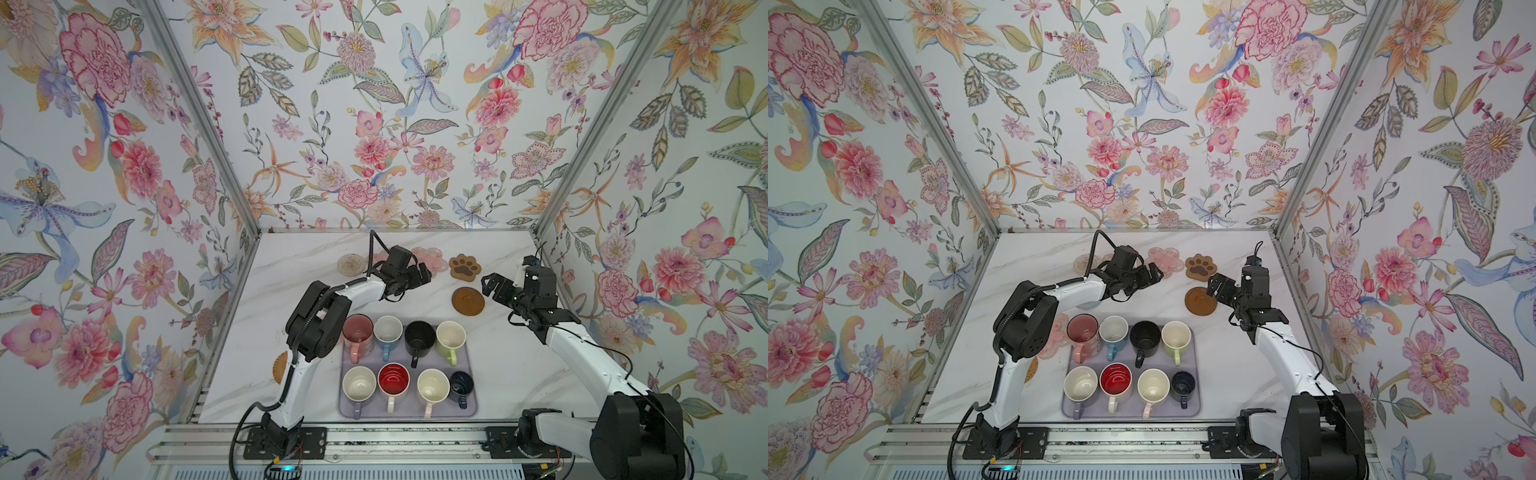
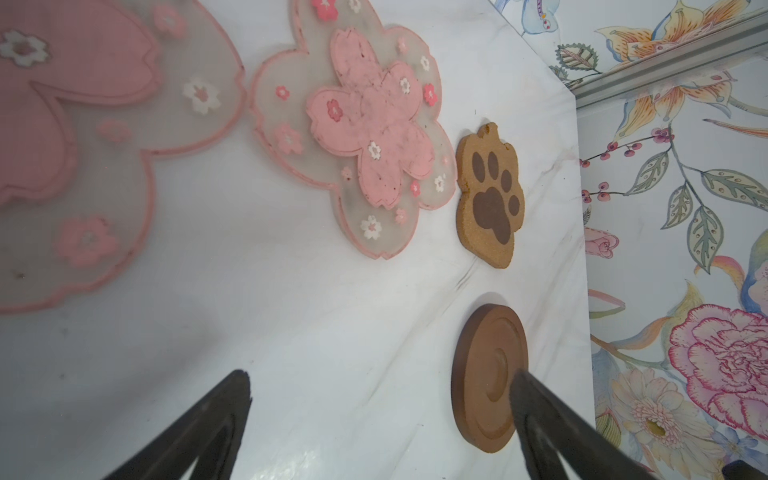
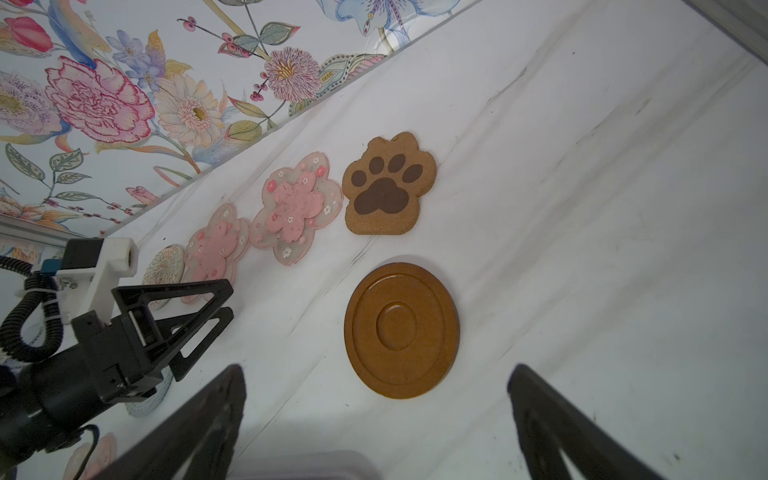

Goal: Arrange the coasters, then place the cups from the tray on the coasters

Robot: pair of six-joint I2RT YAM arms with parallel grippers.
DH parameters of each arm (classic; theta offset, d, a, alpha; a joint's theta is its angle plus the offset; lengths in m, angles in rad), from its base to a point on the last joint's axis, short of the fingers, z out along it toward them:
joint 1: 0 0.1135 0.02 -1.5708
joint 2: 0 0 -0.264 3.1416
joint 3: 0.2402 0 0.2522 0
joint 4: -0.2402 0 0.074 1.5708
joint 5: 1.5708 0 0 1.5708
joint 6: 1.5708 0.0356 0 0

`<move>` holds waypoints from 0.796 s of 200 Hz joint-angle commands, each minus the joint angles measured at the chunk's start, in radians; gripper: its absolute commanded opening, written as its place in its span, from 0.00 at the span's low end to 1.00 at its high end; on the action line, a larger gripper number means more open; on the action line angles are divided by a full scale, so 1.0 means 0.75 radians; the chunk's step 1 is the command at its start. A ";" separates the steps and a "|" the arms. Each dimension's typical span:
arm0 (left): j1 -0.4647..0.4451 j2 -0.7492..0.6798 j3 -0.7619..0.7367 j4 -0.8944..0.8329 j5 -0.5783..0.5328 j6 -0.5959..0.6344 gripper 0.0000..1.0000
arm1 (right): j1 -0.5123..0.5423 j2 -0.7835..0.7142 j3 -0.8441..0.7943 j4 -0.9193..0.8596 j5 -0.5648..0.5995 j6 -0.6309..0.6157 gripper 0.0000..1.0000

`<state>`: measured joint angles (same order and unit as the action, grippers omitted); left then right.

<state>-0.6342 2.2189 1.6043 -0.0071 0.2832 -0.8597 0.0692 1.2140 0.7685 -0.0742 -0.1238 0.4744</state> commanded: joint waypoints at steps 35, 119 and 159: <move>-0.055 0.087 0.104 -0.036 0.053 -0.009 0.99 | -0.009 0.005 -0.013 -0.005 -0.015 -0.014 0.99; -0.049 -0.138 0.095 -0.209 -0.168 0.183 0.99 | -0.013 0.001 0.007 -0.040 -0.011 -0.009 0.99; -0.008 -0.274 0.044 -0.386 -0.284 0.299 0.99 | -0.024 0.009 0.036 -0.100 0.003 0.017 0.99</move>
<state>-0.6655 2.1063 1.6562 -0.1783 0.1650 -0.7273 0.0608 1.2144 0.7689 -0.1047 -0.1242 0.4751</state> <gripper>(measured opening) 0.989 0.992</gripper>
